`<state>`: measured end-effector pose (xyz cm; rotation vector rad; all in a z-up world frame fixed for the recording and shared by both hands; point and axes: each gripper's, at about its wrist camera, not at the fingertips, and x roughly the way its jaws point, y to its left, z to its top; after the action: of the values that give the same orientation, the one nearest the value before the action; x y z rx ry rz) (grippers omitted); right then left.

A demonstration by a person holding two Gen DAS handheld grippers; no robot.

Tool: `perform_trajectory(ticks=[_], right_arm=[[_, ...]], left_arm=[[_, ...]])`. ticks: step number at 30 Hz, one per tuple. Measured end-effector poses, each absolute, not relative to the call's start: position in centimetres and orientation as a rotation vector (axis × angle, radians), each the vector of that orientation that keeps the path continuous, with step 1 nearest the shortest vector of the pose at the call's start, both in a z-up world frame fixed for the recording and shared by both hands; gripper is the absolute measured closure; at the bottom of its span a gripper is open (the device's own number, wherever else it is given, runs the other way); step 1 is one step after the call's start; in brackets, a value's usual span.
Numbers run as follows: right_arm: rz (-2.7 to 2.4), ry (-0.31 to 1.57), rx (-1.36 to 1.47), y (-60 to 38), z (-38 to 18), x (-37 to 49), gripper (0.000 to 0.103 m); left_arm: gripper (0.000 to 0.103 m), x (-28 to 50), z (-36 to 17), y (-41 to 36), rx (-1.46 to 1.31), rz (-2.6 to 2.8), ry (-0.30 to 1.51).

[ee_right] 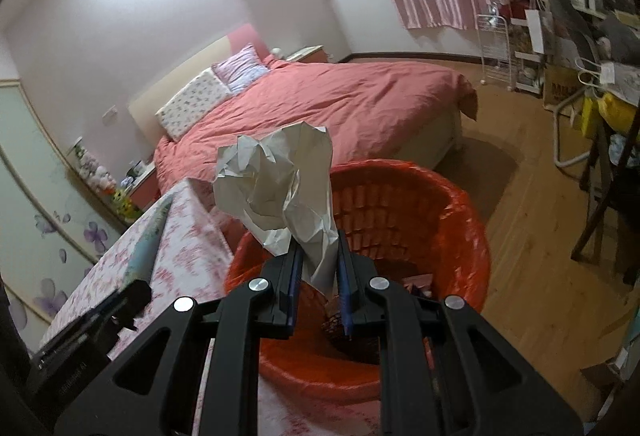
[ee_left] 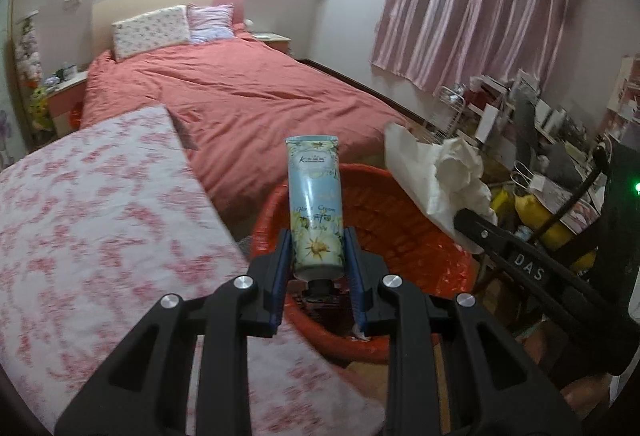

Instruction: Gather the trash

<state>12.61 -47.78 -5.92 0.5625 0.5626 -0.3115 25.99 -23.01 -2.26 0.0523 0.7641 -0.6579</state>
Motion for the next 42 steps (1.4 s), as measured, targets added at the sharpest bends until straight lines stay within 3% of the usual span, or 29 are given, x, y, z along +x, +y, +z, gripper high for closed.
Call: perform_trajectory(ticks=[3,6,10,14,19,24,42], right_arm=[[-0.312,0.581,0.564,-48.6,-6.4,13.1,0.081],[-0.308,0.597,0.574,-49.1,-7.1,13.0,0.063],[-0.312,0.602,0.575,-48.9,-7.2,12.2,0.052],[-0.325,0.584,0.536,-48.2,-6.3,11.3,0.039],[-0.344,0.524,0.449,-46.5,-4.2,9.3,0.017],[-0.402,0.467,0.317,-43.2,-2.0,6.8,0.002],[-0.517,0.306,0.106,-34.2,0.5,-0.8,0.002]], left_arm=[[0.075,26.5,-3.4,-24.5,0.065,-0.661,0.790],[0.058,27.1,-4.3,-25.1,0.064,-0.648,0.805],[0.051,27.3,-4.7,-24.4,0.072,-0.602,0.798],[0.042,26.3,-3.6,-21.9,0.079,-0.542,0.749],[0.022,22.8,-1.3,-17.5,0.088,-0.450,0.625],[0.007,19.3,0.1,-13.2,0.078,-0.369,0.551],[0.004,9.0,0.3,-1.5,-0.029,-0.117,0.474]])
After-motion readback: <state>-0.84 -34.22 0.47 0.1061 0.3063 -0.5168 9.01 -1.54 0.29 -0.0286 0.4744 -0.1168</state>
